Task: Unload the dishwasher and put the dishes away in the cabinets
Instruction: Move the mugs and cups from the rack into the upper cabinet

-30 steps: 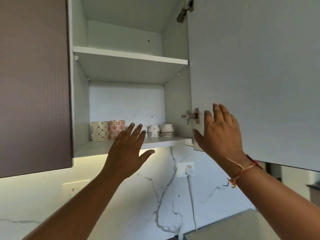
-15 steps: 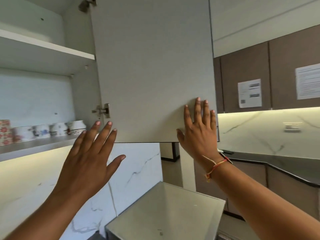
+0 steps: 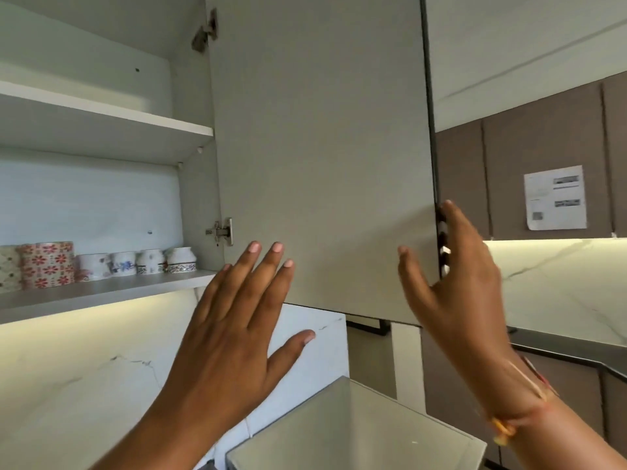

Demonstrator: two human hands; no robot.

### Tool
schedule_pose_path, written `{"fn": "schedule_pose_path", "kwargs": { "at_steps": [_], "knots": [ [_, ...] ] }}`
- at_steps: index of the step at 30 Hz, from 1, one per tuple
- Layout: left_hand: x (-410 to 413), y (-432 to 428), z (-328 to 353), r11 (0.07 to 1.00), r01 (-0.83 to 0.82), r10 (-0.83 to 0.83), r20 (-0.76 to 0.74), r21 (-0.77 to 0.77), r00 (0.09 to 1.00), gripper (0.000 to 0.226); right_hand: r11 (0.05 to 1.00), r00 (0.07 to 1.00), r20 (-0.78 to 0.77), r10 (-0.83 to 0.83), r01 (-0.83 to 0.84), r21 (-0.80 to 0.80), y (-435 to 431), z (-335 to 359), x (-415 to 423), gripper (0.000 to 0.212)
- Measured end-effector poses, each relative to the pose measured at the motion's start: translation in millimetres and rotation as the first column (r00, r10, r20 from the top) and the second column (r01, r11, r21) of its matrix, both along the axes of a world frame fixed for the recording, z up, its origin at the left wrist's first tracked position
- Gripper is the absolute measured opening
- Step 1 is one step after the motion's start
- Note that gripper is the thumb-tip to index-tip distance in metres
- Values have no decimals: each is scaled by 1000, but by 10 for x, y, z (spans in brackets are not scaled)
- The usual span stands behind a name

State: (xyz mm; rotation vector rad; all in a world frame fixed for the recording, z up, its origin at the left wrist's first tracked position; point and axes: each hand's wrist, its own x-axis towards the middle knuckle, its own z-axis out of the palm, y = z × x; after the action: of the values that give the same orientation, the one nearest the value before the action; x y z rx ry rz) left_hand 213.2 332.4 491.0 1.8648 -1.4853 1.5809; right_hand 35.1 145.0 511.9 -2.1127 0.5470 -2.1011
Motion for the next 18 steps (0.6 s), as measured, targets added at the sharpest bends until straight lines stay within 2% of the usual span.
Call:
{"fn": "schedule_pose_path", "kwargs": {
  "at_steps": [2, 4, 7, 9, 12, 15, 18],
  "knots": [
    [-198, 38, -21, 998, 60, -60, 9, -13, 998, 79, 986, 987, 42, 157, -154, -61, 185, -39, -79, 62],
    [-393, 115, -59, 993, 120, -119, 29, -11, 992, 84, 944, 954, 10, 301, -296, -145, 394, -101, -102, 61],
    [-579, 325, -122, 992, 128, -128, 57, 1, 990, 94, 785, 821, -108, 561, -568, -247, 659, -202, 21, 57],
    [-608, 511, -132, 996, 87, -87, 81, 1, 993, 95, 670, 720, -196, 666, -693, -266, 791, -212, 182, 57],
    [-518, 854, -129, 997, -76, 77, 141, -13, 987, 93, 541, 608, -325, 724, -793, -279, 995, -173, 590, 56],
    [-313, 1236, -134, 968, -245, 251, 165, -53, 954, 84, 496, 576, -393, 717, -817, -293, 1266, -158, 1078, 56],
    [-47, 1628, -183, 905, -412, 422, 109, -103, 900, 83, 462, 555, -477, 681, -831, -308, 1579, -196, 1539, 60]
  ]
}}
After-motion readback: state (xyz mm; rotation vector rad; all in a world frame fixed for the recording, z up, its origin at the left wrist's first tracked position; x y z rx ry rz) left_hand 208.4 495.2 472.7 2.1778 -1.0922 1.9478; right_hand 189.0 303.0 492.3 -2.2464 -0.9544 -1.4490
